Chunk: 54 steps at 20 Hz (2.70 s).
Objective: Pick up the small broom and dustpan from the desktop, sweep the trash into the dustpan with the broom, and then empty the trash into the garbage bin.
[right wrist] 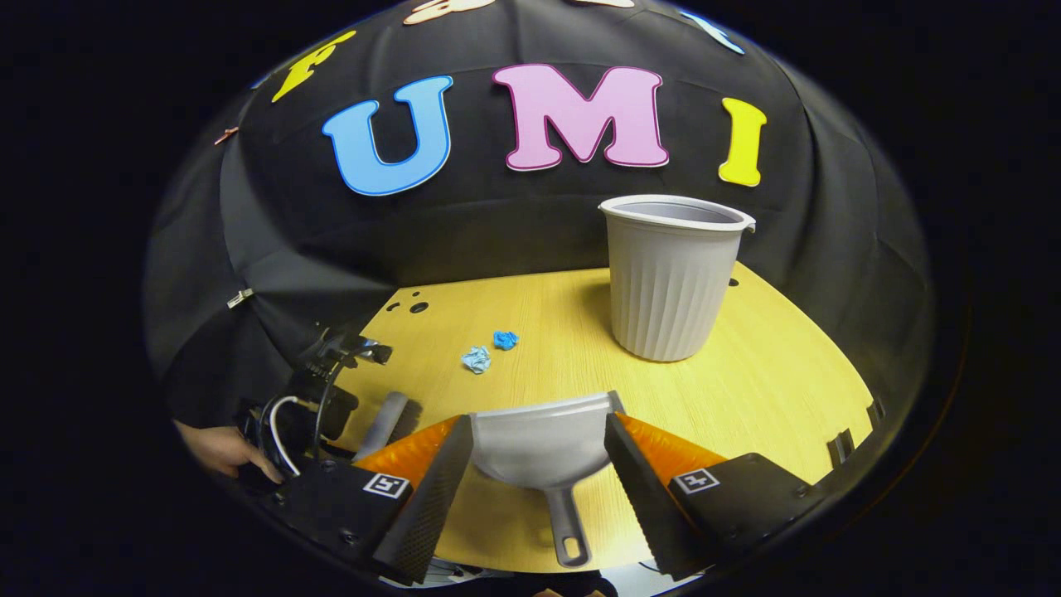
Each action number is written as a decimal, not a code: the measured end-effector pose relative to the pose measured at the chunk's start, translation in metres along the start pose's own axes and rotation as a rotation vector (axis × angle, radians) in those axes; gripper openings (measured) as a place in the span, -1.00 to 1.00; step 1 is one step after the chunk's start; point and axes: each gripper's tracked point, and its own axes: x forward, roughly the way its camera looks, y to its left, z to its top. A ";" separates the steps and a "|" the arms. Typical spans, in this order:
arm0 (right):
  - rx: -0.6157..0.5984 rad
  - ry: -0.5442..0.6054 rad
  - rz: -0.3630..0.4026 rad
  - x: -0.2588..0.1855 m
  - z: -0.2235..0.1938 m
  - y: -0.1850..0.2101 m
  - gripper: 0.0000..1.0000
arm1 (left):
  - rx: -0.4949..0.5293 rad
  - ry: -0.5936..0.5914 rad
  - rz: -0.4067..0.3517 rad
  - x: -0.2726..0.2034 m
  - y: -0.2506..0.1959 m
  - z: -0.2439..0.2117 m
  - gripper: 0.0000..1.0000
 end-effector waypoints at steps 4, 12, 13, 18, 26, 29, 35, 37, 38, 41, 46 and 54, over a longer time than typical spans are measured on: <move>-0.002 0.062 -0.009 -0.003 -0.012 -0.008 0.97 | -0.090 0.008 0.010 0.000 -0.002 0.001 0.14; -0.020 0.190 0.061 0.013 -0.042 -0.019 0.98 | -0.113 -0.007 0.016 0.001 -0.006 0.004 -0.44; -0.032 0.214 0.075 0.017 -0.046 -0.021 0.98 | -0.126 -0.020 0.013 0.001 -0.005 0.004 -0.53; -0.040 0.326 0.075 0.029 -0.072 -0.036 0.98 | -0.203 -0.068 -0.015 -0.009 -0.013 0.000 -0.51; -0.017 0.533 0.037 0.046 -0.128 -0.038 0.99 | -0.103 -0.191 0.056 -0.053 0.005 0.014 -0.52; -0.004 0.588 -0.021 0.055 -0.143 -0.040 0.99 | -0.106 -0.233 0.017 -0.068 0.004 0.023 -0.52; -0.017 0.633 -0.066 0.068 -0.169 -0.030 0.99 | -0.100 -0.259 -0.011 -0.077 0.021 0.034 -0.52; -0.024 0.639 -0.068 0.073 -0.173 -0.028 0.99 | -0.091 -0.260 -0.010 -0.077 0.027 0.042 -0.52; -0.024 0.647 -0.066 0.075 -0.174 -0.028 0.98 | -0.094 -0.259 -0.009 -0.076 0.030 0.046 -0.52; -0.018 0.674 -0.075 0.080 -0.176 -0.033 0.94 | -0.103 -0.253 -0.003 -0.075 0.036 0.062 -0.52; -0.040 0.715 -0.088 0.085 -0.175 -0.042 0.41 | -0.058 -0.250 0.022 -0.066 0.038 0.090 -0.51; -0.067 0.737 0.023 0.082 -0.174 -0.048 -0.06 | 0.046 -0.251 0.005 -0.025 0.035 0.148 -0.51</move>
